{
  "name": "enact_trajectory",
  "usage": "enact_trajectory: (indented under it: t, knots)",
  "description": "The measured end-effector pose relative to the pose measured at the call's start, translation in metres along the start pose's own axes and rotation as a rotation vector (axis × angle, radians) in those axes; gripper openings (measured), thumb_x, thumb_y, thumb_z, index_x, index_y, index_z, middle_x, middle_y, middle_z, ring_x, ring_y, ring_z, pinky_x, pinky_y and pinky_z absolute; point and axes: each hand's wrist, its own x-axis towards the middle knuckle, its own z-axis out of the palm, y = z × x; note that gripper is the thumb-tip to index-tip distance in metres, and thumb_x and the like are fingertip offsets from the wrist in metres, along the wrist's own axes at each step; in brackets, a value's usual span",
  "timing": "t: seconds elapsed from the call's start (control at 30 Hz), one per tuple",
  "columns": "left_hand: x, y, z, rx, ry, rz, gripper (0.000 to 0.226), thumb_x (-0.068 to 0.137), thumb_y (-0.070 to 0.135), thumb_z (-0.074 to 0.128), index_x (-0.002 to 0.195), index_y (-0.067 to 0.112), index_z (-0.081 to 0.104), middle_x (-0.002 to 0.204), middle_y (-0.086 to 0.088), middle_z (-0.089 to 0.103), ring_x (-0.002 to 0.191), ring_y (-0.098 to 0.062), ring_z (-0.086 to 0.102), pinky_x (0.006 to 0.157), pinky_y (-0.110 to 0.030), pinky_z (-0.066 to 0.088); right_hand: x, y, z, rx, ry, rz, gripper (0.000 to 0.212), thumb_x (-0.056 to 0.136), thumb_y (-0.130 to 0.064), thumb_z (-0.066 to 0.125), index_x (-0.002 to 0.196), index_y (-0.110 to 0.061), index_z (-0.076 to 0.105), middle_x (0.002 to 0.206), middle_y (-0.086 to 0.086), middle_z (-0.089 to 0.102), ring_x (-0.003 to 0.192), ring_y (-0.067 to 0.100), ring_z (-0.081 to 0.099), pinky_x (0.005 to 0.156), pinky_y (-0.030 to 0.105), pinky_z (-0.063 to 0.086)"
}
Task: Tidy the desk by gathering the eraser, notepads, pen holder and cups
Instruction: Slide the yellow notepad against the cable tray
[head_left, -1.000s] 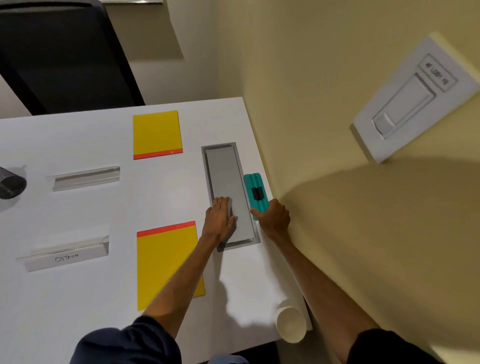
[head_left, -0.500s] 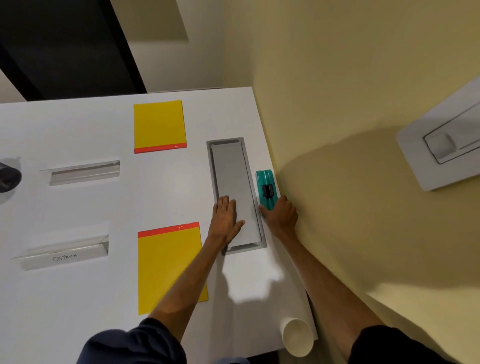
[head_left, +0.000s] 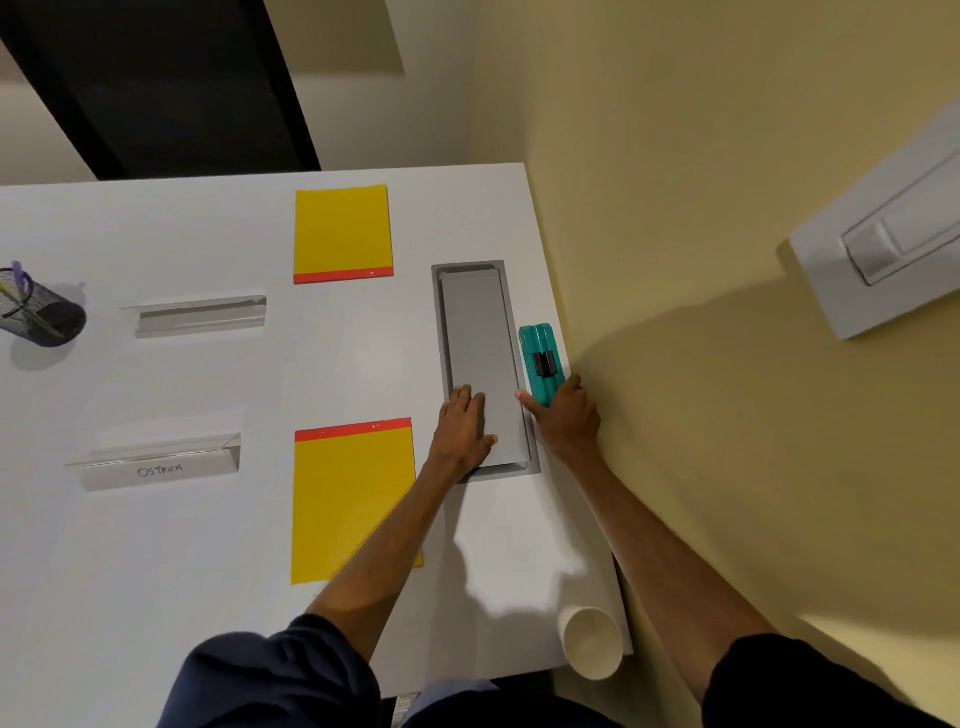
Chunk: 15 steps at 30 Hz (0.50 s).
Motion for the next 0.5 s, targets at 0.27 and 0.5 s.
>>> enact_trajectory:
  t: [0.27,0.5]
  knots:
    - [-0.054,-0.013,-0.001,-0.085,0.179,0.021,0.051,0.095,0.017,0.059,0.142,0.005,0.043,0.148,-0.013,0.041,0.137,-0.030,0.043,0.113,-0.034,0.040,-0.056,-0.003,0.013,0.063,0.030,-0.025,0.085,0.092,-0.054,0.059,0.150,-0.002,0.025,0.145,0.019,0.038,0.129,0.030,0.056,0.097,0.034,0.054]
    - [-0.100,-0.059,-0.027,-0.014,0.348,-0.189,0.052,0.097,0.017,0.053,0.146,0.005,0.039,0.150,-0.016,0.040,0.138,-0.033,0.040,0.109,-0.041,0.038,-0.091,-0.029,0.025,-0.018,-0.200,-0.243,0.070,0.094,-0.047,0.060,0.144,-0.004,0.035,0.144,0.016,0.044,0.133,0.031,0.047,0.110,0.043,0.045]
